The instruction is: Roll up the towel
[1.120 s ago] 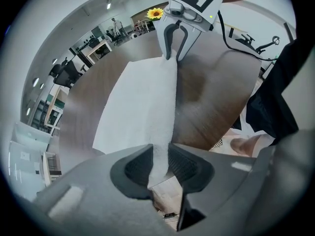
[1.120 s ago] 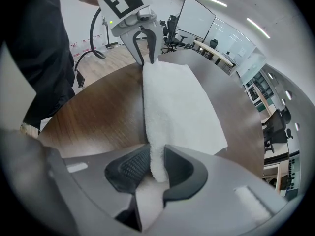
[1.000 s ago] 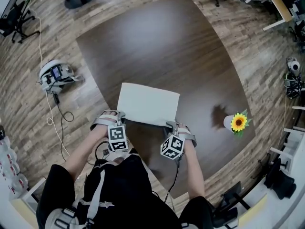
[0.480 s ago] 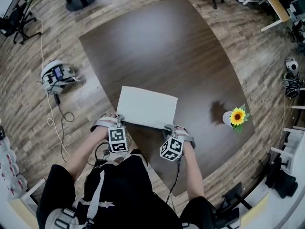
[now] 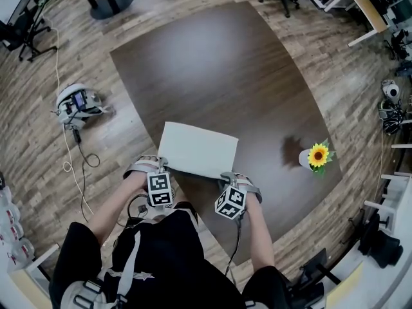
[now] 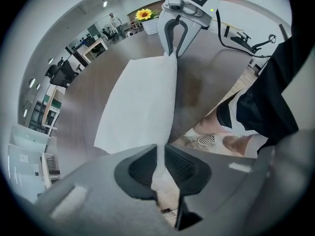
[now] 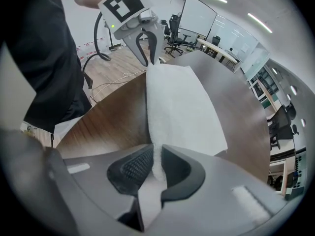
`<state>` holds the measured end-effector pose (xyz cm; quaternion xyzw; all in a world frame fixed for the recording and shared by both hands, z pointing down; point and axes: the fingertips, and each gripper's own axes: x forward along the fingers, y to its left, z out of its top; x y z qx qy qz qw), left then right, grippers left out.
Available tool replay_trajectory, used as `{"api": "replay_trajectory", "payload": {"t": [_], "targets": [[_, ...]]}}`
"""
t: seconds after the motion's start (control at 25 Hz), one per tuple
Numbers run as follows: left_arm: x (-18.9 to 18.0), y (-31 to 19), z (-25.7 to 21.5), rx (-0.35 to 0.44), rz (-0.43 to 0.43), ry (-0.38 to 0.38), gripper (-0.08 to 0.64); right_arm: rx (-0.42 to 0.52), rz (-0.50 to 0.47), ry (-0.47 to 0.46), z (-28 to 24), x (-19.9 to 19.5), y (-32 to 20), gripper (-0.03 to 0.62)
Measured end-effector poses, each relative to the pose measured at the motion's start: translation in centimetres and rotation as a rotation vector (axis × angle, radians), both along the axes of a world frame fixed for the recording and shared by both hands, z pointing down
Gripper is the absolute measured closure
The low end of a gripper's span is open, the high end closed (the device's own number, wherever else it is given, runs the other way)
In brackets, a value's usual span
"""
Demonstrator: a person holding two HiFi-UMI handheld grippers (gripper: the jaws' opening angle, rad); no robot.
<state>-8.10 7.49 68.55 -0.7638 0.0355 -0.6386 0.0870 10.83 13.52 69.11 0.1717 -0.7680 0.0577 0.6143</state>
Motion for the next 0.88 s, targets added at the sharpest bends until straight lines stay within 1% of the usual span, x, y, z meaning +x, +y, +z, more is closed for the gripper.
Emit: {"api": "replay_trajectory", "payload": {"t": [0.12,0.24,0.44,0.88], "targets": [[0.1,-0.4,-0.3,-0.011,0.007,-0.009,0.499,-0.018,0.015,-0.006,-0.4,0.0,-0.5,0.535],[0.1,-0.9,-0.5,-0.026,0.002,-0.01,0.499,-0.012,0.025,-0.012,-0.8,0.2,-1.2,0.534],[0.4,-2.2,-0.8,-0.021,-0.002,-0.008,0.499,-0.005,0.029,-0.012,-1.1,0.5,-2.6,0.532],[0.7,-4.1,-0.3,-0.032,-0.01,-0.01,0.499,-0.024,0.033,-0.018,-0.8,0.9,-4.4,0.529]]}}
